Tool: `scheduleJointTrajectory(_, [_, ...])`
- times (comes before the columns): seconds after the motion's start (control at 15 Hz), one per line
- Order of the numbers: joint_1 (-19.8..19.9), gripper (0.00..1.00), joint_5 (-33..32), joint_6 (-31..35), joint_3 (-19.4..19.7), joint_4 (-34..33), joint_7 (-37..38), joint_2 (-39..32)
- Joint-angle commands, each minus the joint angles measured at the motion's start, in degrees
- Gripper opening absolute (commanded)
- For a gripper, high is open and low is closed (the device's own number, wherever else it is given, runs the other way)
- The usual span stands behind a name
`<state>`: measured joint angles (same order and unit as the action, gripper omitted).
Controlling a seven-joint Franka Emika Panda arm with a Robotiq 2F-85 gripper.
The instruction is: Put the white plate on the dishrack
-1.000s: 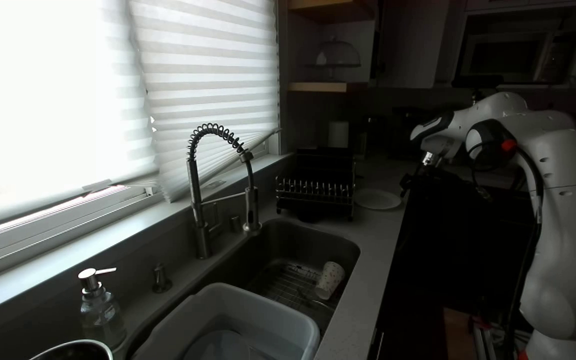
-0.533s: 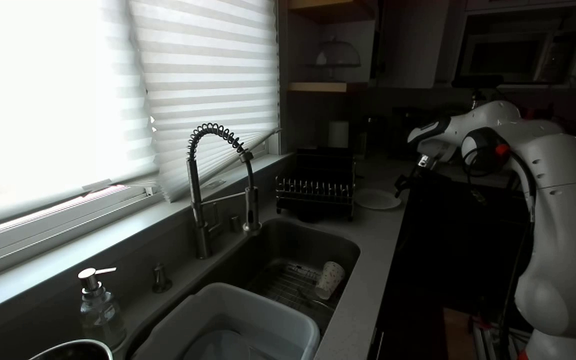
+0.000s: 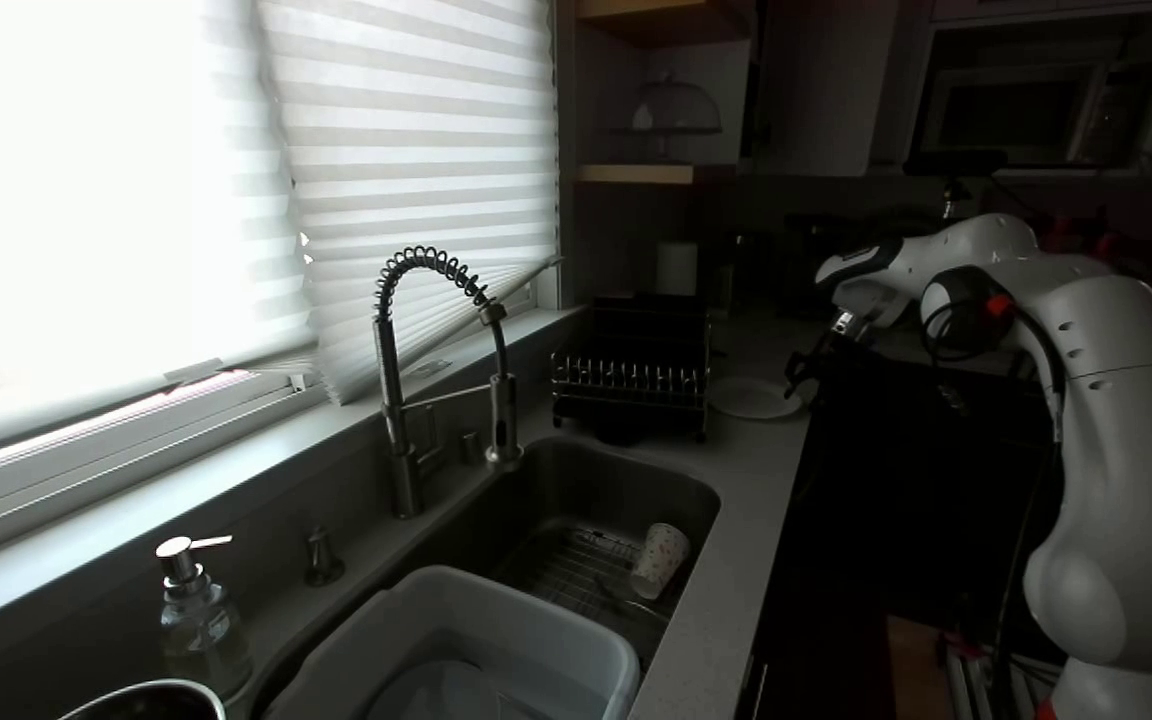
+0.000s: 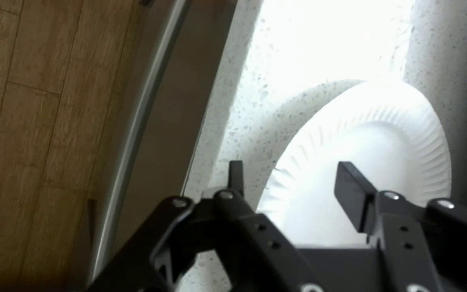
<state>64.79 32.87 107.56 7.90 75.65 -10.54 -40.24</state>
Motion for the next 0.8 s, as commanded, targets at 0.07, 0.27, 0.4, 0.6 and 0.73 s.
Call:
scheduleJointTrajectory(0.07, [1.99, 0.35, 1.36, -2.15, -1.59, -3.9, 1.76, -2.94])
scheduleJointTrajectory(0.27, [2.39, 0.39, 1.22, -2.1, -1.87, -4.47, 2.19, -3.61])
scheduleJointTrajectory(0.4, [2.6, 0.62, 1.14, -2.08, -1.97, -4.84, 2.5, -3.96])
scheduleJointTrajectory(0.6, [2.86, 0.86, 1.16, -2.04, -2.19, -5.0, 2.63, -4.23])
scheduleJointTrajectory(0.73, [3.03, 0.56, 1.23, -2.07, -2.41, -5.18, 2.67, -4.41])
